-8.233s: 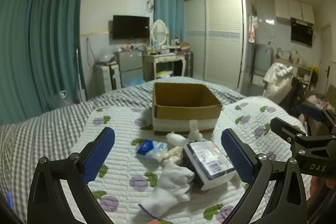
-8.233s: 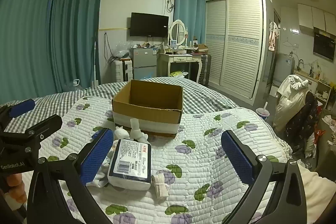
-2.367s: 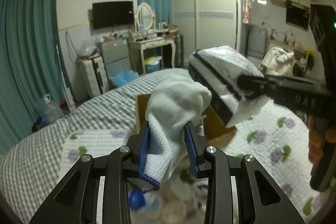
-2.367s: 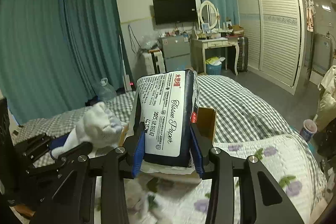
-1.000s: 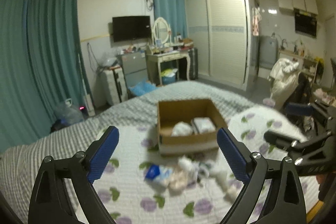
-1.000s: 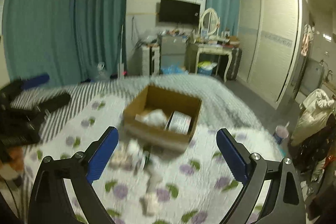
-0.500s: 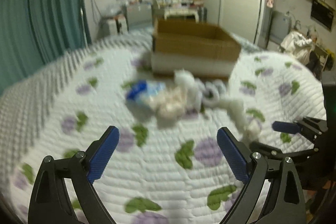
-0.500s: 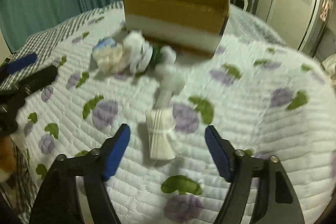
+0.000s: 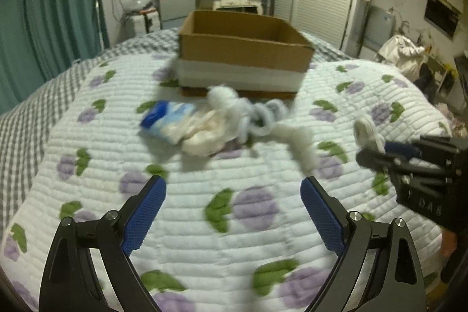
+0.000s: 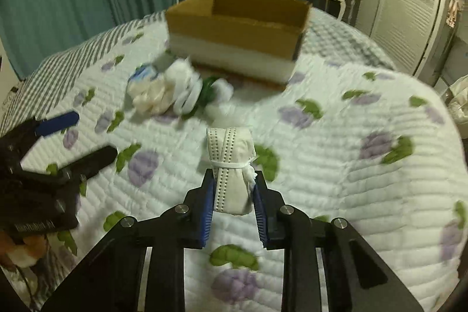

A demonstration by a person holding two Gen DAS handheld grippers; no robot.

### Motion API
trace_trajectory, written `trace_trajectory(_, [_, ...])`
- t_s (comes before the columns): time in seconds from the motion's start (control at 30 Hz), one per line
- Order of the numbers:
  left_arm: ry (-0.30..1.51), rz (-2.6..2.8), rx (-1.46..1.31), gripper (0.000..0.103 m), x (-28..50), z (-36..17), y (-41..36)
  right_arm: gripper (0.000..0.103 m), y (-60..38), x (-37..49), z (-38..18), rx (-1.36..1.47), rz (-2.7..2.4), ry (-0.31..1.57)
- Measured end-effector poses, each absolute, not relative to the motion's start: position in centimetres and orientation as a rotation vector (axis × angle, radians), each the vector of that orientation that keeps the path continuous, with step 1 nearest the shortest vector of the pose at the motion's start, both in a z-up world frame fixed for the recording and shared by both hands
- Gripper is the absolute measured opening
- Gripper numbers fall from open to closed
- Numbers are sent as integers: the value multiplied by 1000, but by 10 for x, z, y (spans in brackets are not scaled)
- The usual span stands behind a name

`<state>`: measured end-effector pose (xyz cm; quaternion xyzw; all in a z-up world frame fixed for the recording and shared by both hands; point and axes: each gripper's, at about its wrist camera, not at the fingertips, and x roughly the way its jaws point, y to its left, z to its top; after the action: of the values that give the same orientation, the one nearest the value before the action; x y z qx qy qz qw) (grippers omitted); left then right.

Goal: Organize soft objects
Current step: 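Grasp the white cylinder with the left tool while the right grasps the white strap item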

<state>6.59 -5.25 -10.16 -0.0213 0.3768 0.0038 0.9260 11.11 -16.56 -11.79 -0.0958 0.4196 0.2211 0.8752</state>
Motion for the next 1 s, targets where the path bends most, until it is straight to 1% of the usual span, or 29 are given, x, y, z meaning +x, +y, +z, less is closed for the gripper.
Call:
trace_trajectory(0.07, [776, -11, -48, 83, 74, -100, -65, 24, -172, 122, -109, -213, 447, 868])
trace_trajectory(0.23, [806, -50, -71, 81, 99, -110, -96, 24, -182, 159, -106, -243, 447, 873])
trace_trajectory(0.3, [829, -52, -63, 70, 114, -119, -107, 24, -185, 169, -110, -270, 448, 869])
trace_trajectory(0.47, [874, -39, -89, 68, 144, -139, -119, 24, -194, 190, -123, -275, 470, 891])
trace_trajectory(0.53, [877, -34, -94, 63, 153, -144, -121, 24, -198, 194, -127, -266, 482, 898])
trace_trajectory(0.63, [891, -18, -98, 61, 166, -151, -125, 24, -205, 198, -134, -246, 495, 911])
trace_trajectory(0.7, [897, -2, -96, 46, 169, -154, -124, 24, -207, 199, -138, -237, 499, 922])
trace_trajectory(0.73, [898, 3, -95, 43, 169, -155, -123, 24, -208, 200, -139, -234, 502, 925])
trace_trajectory(0.8, [894, 1, -97, 34, 166, -155, -121, 25, -208, 199, -140, -231, 505, 924])
trace_trajectory(0.87, [889, -15, -97, 29, 161, -153, -121, 25, -209, 197, -138, -231, 507, 917])
trace_trajectory(1.0, [875, -43, -91, 28, 142, -145, -121, 24, -207, 192, -133, -243, 504, 904])
